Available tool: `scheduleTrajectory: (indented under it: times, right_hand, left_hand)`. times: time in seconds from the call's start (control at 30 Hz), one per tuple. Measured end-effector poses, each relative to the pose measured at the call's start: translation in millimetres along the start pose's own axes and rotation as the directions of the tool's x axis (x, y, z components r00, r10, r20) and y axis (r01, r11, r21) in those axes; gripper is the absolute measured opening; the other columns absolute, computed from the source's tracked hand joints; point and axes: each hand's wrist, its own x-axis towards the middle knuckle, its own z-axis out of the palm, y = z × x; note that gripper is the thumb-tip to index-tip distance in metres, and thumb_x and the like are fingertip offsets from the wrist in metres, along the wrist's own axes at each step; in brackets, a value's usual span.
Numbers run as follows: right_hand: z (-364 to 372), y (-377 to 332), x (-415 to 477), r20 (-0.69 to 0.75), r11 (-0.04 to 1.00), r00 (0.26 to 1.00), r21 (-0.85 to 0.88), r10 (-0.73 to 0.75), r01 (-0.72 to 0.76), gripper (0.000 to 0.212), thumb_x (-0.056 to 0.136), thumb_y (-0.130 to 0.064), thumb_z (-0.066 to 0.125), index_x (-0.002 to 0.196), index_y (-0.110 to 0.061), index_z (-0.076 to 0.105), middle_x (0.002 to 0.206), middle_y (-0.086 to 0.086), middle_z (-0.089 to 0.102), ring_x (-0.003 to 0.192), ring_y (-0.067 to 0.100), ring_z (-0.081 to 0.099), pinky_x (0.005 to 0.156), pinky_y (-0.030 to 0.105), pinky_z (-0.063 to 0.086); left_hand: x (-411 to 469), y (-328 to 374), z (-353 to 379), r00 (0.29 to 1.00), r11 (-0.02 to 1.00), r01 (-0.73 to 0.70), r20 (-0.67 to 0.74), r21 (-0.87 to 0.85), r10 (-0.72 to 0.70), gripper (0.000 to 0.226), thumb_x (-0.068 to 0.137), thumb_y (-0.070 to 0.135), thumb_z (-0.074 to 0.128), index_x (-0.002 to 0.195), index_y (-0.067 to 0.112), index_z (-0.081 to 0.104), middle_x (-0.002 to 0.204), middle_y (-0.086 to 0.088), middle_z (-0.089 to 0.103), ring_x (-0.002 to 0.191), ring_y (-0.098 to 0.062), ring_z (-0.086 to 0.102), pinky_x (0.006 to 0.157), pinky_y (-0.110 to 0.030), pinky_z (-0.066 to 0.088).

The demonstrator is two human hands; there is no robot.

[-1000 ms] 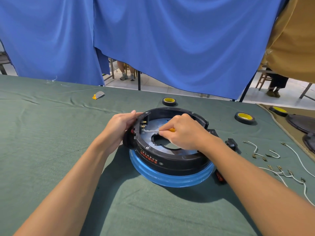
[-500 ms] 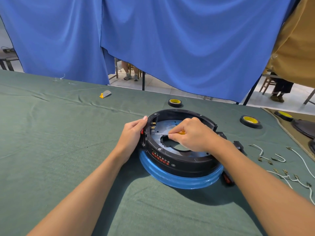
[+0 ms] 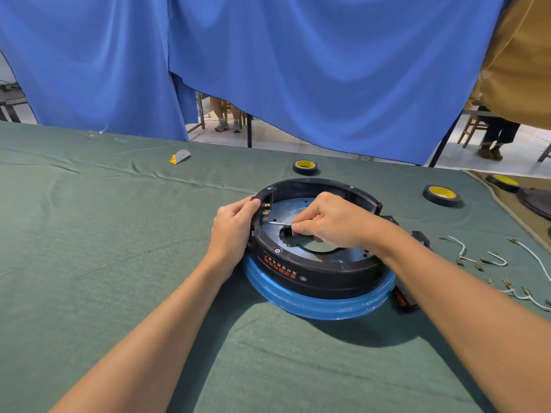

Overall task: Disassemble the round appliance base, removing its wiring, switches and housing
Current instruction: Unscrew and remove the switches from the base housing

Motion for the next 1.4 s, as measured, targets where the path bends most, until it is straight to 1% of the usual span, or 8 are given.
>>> scheduleTrajectory:
  times: [0.2, 0.37, 0.53, 0.83, 1.03, 1.17, 1.3, 1.4]
  right_hand:
    - [-6, 0, 0, 0.143, 0.959, 0.983, 0.242, 0.115, -0.147, 0.023, 0.096, -0.02, 0.057, 0.085, -0.009, 0.074, 0.041, -0.005, 0.042, 0.035, 0.011, 0.024, 0.036, 0.02, 0.021]
    - [-3, 2, -4, 0.021, 0.997, 0.999, 0.057, 0.049, -0.05, 0.022, 0.094, -0.027, 0.059, 0.089, -0.019, 0.079, 0.054, 0.0, 0.047, 0.042, 0.007, 0.029, 0.047, 0.02, 0.03]
    - [-2, 6, -5, 0.0, 1.0, 1.0, -0.026, -0.016, 0.016, 0.03, 0.094, -0.025, 0.056, 0.093, 0.001, 0.07, 0.086, 0.023, 0.067, 0.045, 0.007, 0.029, 0.045, 0.015, 0.029]
    - [-7, 7, 0, 0.152, 0.971, 0.986, 0.214, 0.075, -0.107, 0.024, 0.095, -0.021, 0.058, 0.082, -0.013, 0.076, 0.045, -0.004, 0.04, 0.039, 0.012, 0.024, 0.037, 0.021, 0.023]
    - [4, -2, -3, -0.056, 0.972, 0.996, -0.227, -0.074, 0.06, 0.032, 0.096, -0.024, 0.052, 0.08, 0.002, 0.064, 0.06, 0.015, 0.045, 0.053, 0.013, 0.027, 0.056, 0.032, 0.033]
    - [1, -5, -11, -0.007, 0.993, 0.997, -0.096, -0.072, 0.071, 0.038, 0.093, -0.012, 0.052, 0.061, 0.007, 0.046, 0.05, -0.001, 0.025, 0.048, 0.012, 0.02, 0.054, 0.031, 0.022]
    - [3, -2, -13, -0.035, 0.985, 0.996, -0.154, -0.077, 0.071, 0.032, 0.095, -0.019, 0.05, 0.094, 0.012, 0.062, 0.065, 0.025, 0.046, 0.048, 0.011, 0.024, 0.047, 0.022, 0.022]
    - [1, 1, -13, -0.075, 0.981, 0.992, -0.173, -0.099, 0.085, 0.035, 0.094, -0.026, 0.051, 0.091, 0.005, 0.065, 0.068, 0.022, 0.052, 0.052, 0.009, 0.027, 0.054, 0.028, 0.027]
  left_hand:
    - [-1, 1, 2, 0.999, 1.0, 0.0, -0.036, 0.009, 0.0, 0.029, 0.082, 0.036, 0.055, 0.08, 0.016, 0.076, 0.086, -0.015, 0.073, 0.079, -0.021, 0.063, 0.086, -0.053, 0.05]
    - [-2, 2, -1, 1.0, 0.997, -0.001, -0.012, -0.074, 0.0, 0.027, 0.087, 0.025, 0.058, 0.074, 0.01, 0.076, 0.073, -0.008, 0.069, 0.069, -0.021, 0.062, 0.066, -0.032, 0.048]
    - [-4, 2, -2, 1.0, 0.996, -0.031, -0.009, -0.078, 0.03, 0.033, 0.093, 0.016, 0.055, 0.067, 0.017, 0.076, 0.067, -0.001, 0.069, 0.062, -0.014, 0.061, 0.057, -0.023, 0.049]
    - [-3, 2, 4, 0.996, 1.0, 0.008, -0.09, -0.019, -0.01, 0.03, 0.081, 0.031, 0.056, 0.068, 0.007, 0.07, 0.07, -0.006, 0.066, 0.068, -0.018, 0.056, 0.07, -0.035, 0.043]
    - [-2, 1, 4, 0.995, 1.0, -0.005, -0.096, -0.004, 0.004, 0.036, 0.079, 0.033, 0.056, 0.072, -0.001, 0.065, 0.072, -0.009, 0.062, 0.071, -0.018, 0.052, 0.07, -0.037, 0.039]
    - [-4, 3, 2, 0.999, 0.997, 0.006, -0.04, -0.077, -0.009, 0.028, 0.085, 0.025, 0.058, 0.066, 0.015, 0.075, 0.066, -0.002, 0.068, 0.061, -0.015, 0.06, 0.057, -0.025, 0.047]
    - [-5, 6, -2, 1.0, 0.996, -0.005, 0.024, -0.093, 0.007, 0.034, 0.092, 0.018, 0.056, 0.065, 0.018, 0.076, 0.064, -0.001, 0.07, 0.057, -0.014, 0.064, 0.052, -0.021, 0.048]
    - [-7, 8, -3, 0.999, 0.994, -0.011, 0.035, -0.106, 0.015, 0.034, 0.093, 0.017, 0.054, 0.067, 0.018, 0.077, 0.066, -0.002, 0.071, 0.059, -0.014, 0.065, 0.053, -0.021, 0.049]
